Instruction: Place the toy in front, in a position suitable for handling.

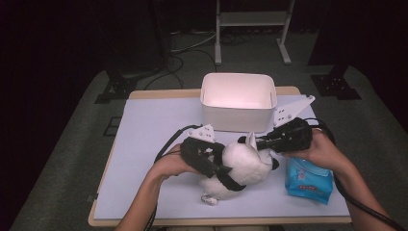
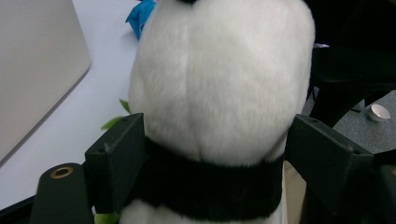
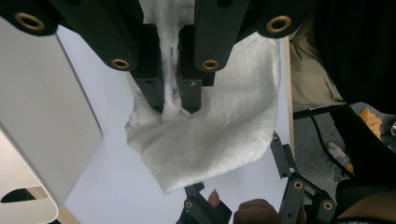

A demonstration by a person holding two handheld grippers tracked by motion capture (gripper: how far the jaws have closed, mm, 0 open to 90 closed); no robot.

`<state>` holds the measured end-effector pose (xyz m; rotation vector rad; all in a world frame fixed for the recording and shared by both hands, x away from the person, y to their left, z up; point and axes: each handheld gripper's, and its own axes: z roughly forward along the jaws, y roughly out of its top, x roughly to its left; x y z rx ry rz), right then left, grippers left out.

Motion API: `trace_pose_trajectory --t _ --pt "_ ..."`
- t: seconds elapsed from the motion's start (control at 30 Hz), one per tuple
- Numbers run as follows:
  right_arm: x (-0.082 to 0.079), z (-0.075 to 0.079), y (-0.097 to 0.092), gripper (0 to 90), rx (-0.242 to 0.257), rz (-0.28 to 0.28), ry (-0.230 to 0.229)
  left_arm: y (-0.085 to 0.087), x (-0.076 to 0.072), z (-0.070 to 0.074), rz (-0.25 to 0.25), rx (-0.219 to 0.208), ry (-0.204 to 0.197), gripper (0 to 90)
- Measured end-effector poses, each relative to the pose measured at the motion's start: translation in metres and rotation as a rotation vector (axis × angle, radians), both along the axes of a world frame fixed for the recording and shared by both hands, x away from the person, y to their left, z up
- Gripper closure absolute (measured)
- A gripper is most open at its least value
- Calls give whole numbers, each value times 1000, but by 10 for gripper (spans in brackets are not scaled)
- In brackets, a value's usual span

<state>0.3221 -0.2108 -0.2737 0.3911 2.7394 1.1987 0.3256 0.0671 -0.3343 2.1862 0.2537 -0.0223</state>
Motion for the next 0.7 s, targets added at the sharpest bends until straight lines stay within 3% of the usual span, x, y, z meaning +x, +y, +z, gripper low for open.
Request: trace_pose_trajectory --t 0.57,0.7 --pt "-1 -8 -16 833 -7 -28 17 16 1 -24 9 58 24 165" --pt "-2 -10 -19 833 -6 -33 27 17 3 -31 11 68 45 114"
